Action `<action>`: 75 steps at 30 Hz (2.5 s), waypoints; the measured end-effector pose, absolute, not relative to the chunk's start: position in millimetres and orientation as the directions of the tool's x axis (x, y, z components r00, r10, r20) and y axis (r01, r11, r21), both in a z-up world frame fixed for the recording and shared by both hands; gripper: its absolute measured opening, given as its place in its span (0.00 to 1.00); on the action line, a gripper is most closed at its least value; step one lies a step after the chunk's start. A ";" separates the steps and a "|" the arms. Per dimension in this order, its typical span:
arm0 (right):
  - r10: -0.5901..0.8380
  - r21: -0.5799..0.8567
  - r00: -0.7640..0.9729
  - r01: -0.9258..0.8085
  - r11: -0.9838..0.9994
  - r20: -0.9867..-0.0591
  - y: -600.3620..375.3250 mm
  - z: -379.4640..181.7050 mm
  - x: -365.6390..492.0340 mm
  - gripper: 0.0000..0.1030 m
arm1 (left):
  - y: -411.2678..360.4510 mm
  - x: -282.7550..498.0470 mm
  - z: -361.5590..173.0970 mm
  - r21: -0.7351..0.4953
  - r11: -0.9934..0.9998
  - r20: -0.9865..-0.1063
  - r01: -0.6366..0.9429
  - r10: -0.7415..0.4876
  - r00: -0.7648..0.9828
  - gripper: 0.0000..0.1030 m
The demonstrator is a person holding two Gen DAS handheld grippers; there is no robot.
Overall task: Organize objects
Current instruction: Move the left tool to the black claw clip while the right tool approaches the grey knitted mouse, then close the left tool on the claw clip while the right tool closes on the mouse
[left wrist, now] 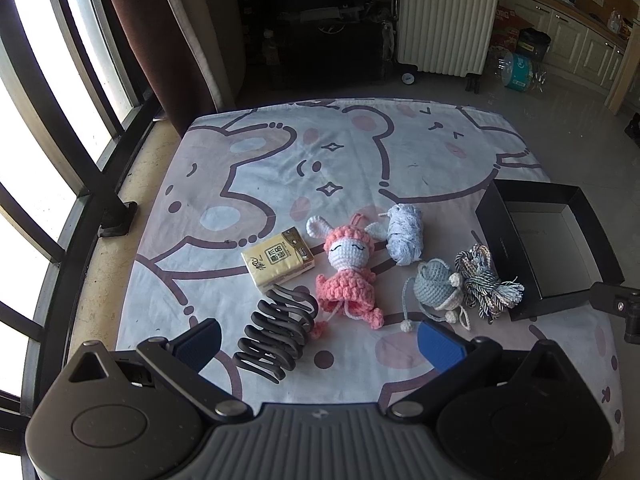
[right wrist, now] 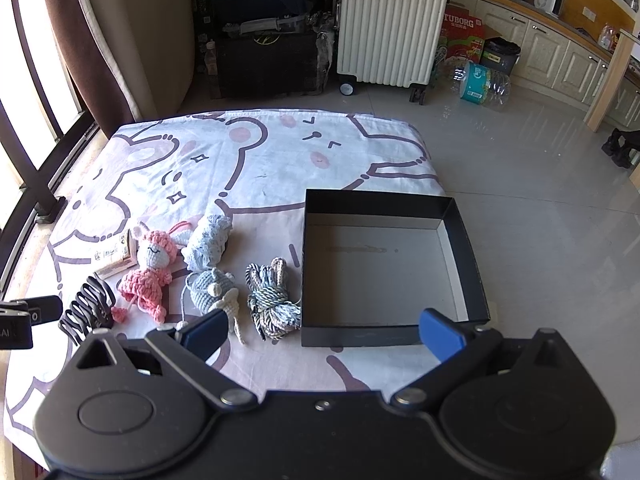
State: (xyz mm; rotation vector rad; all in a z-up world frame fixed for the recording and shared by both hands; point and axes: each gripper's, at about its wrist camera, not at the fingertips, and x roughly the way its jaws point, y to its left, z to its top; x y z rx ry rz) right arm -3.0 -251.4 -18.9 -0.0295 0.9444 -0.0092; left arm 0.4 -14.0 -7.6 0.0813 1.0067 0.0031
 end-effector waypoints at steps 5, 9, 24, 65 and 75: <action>-0.011 -0.023 0.582 -0.014 1.000 -0.813 -250.0 -20.9 -0.9 1.00 | -15.2 -1.2 -5.1 0.100 0.995 -0.821 0.015 0.074 0.566 1.00; 0.032 0.010 0.586 -0.040 0.999 -0.810 -247.8 -17.0 4.3 1.00 | -9.8 0.3 2.4 0.098 0.995 -0.803 -0.008 0.084 0.590 1.00; 0.101 0.041 0.652 -0.106 0.993 -0.751 -231.2 7.1 47.9 1.00 | -3.7 35.1 20.0 0.158 0.987 -0.727 -0.016 0.128 0.674 1.00; 0.243 0.165 0.556 -0.187 0.968 -0.795 -190.6 -140.7 80.4 0.94 | 37.6 52.0 -128.5 0.184 0.983 -0.865 0.020 0.152 0.478 1.00; 0.257 0.150 0.545 -0.234 0.961 -0.798 -184.7 -147.7 77.6 0.75 | 41.0 59.0 -141.6 0.114 0.992 -0.893 0.046 0.082 0.443 0.95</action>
